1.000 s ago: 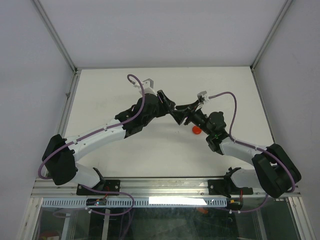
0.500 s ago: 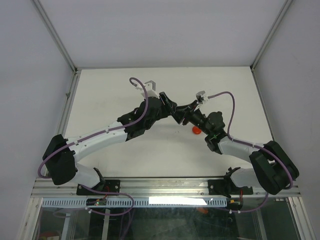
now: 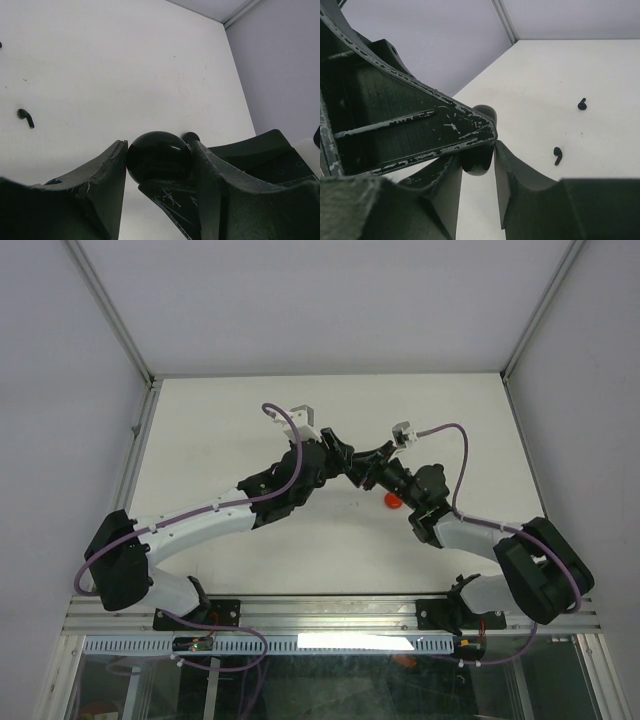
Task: Insert the wireless bluetooth earbuds into the charging case
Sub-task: Pick up the charging case at the center of the board.
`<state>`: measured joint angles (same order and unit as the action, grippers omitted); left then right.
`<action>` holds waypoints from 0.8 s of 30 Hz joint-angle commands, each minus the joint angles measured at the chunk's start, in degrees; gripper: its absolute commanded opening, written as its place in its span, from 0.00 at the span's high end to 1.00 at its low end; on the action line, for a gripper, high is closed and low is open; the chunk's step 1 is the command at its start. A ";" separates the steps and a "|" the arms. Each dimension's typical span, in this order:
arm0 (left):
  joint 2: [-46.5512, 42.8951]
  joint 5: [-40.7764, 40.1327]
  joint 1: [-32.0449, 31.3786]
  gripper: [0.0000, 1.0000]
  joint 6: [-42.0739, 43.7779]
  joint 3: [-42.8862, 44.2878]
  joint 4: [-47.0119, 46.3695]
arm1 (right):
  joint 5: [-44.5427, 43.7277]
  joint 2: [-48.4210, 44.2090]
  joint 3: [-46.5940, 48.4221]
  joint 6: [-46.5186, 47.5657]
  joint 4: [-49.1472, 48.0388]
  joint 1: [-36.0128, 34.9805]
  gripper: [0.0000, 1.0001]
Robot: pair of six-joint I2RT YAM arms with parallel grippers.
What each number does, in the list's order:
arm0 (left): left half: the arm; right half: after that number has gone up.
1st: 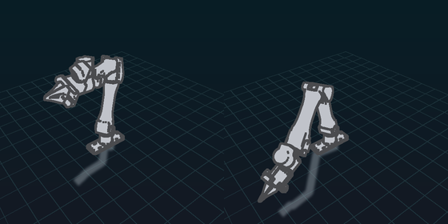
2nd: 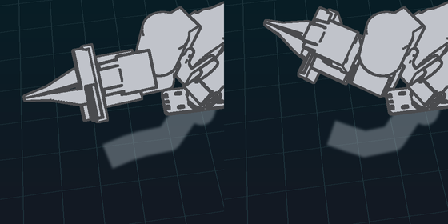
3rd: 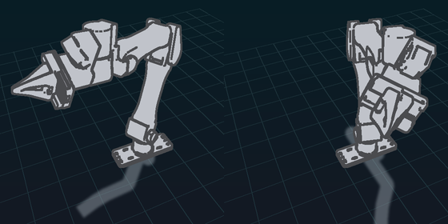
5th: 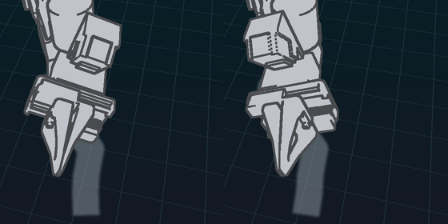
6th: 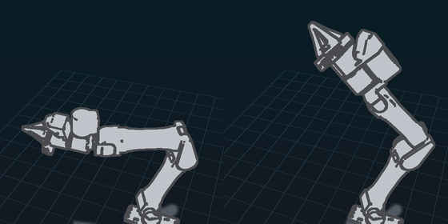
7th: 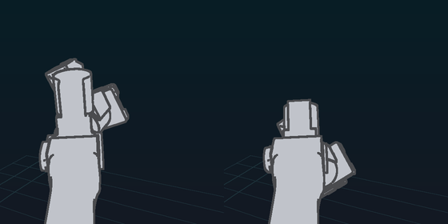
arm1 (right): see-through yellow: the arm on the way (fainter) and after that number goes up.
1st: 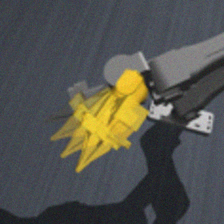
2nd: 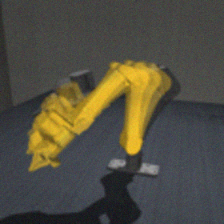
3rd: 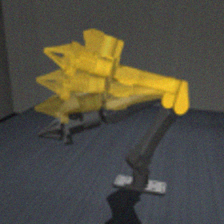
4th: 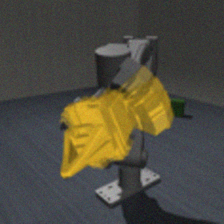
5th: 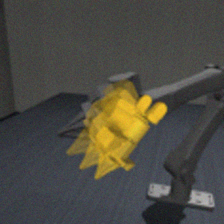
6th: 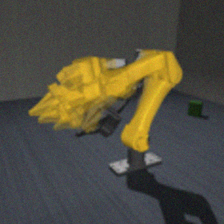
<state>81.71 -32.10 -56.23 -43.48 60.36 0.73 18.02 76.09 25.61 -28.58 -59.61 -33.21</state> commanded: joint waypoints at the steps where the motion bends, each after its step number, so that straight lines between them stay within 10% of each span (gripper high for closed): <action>1: -2.91 2.94 -1.87 0.53 -0.43 -0.95 -2.31 | -3.28 2.86 -0.15 -1.03 -14.30 0.58 0.68; 9: -6.80 3.73 -1.78 0.34 3.81 -2.10 -3.37 | 1.62 9.57 -3.76 1.18 -34.02 2.11 1.00; 24: -23.00 22.70 5.52 0.19 21.76 -10.28 -10.06 | 20.14 8.63 -0.01 -6.39 -34.25 7.40 1.00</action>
<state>62.61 -21.54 -55.24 -27.27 51.79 -4.29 32.03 86.35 23.11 -32.23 -84.44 -26.68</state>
